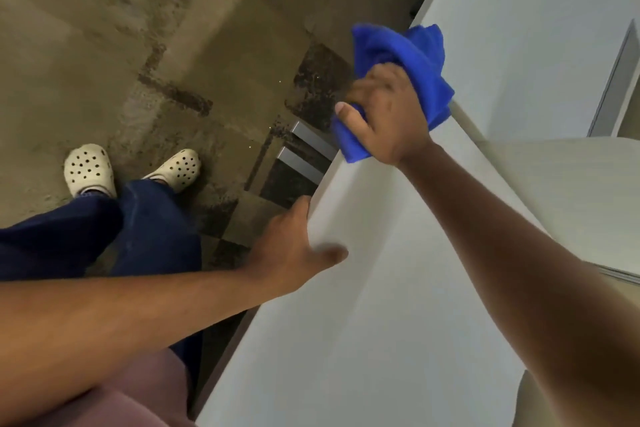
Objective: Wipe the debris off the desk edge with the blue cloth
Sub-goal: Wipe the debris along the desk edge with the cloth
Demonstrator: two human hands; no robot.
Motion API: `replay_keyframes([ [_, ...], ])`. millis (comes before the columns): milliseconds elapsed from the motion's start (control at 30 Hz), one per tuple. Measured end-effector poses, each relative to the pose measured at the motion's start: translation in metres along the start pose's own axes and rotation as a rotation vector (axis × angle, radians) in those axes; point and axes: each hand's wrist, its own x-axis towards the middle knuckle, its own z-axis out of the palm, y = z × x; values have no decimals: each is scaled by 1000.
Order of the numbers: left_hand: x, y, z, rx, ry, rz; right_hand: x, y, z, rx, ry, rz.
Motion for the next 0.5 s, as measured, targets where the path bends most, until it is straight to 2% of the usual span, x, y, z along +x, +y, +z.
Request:
replay_keyframes([
  [167, 3, -2, 5, -40, 46, -46, -48, -36, 23, 72, 6, -170],
  [267, 2, -3, 6, -27, 69, -38, -39, -16, 20, 115, 6, -287],
  [333, 3, -6, 6, -24, 58, -48, -23, 4, 17, 186, 90, -189],
  [400, 3, -6, 6, -7, 47, -48, -18, 10, 19, 189, 201, 30],
  [500, 3, -3, 4, 6, 34, -36, -31, -9, 32, 159, 207, 244],
])
